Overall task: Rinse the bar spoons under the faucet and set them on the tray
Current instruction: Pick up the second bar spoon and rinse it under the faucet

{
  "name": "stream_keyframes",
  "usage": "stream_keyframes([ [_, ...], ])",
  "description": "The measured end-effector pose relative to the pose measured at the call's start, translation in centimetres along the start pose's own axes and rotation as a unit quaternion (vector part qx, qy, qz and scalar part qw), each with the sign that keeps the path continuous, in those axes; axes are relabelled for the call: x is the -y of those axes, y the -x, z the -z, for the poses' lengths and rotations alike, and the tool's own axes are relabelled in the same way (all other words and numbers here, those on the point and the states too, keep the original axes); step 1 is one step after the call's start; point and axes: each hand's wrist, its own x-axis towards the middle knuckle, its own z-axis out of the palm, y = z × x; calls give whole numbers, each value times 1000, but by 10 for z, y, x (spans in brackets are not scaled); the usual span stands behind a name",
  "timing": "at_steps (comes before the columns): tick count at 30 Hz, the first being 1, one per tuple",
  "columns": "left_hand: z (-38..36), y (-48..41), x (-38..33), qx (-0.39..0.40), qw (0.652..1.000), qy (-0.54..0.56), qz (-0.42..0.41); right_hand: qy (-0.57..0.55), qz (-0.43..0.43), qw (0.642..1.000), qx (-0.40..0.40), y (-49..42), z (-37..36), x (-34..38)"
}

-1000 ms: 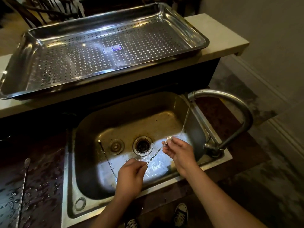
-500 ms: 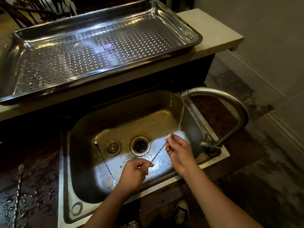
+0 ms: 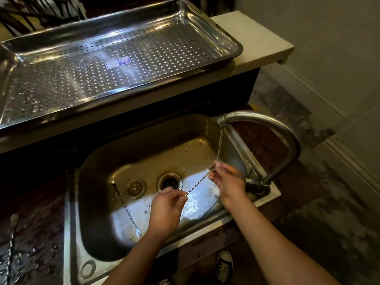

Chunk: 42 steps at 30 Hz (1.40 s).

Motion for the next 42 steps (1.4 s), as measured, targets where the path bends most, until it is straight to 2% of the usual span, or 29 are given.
stream_keyframes([
  [5,-5,-9,-12,-43,994,-84,-47,-13,-2,1000,-21,-6,-6,-3],
  [11,-6,-10,-13,-42,995,-74,-59,14,11,999,-43,-18,-3,7],
  [16,-5,-12,-10,-40,997,-46,-39,41,-28,999,21,-10,-7,-3],
  [20,-3,-10,-7,-25,999,-32,-35,40,-7,999,-8,-16,-6,2],
  [25,-2,-13,-10,-29,998,-43,-33,44,-22,998,39,-11,-9,-4],
  [29,-1,-12,-11,-29,997,-52,-51,38,-11,999,-6,-22,-6,8],
  [34,-1,-14,-12,-32,997,-53,-45,48,-23,997,48,-15,-9,0],
  [38,0,-14,-11,-9,998,-49,-49,65,3,998,-10,-19,-9,12],
  [42,-2,-17,-12,-17,1000,-12,-19,54,-4,997,51,-10,-11,7],
])
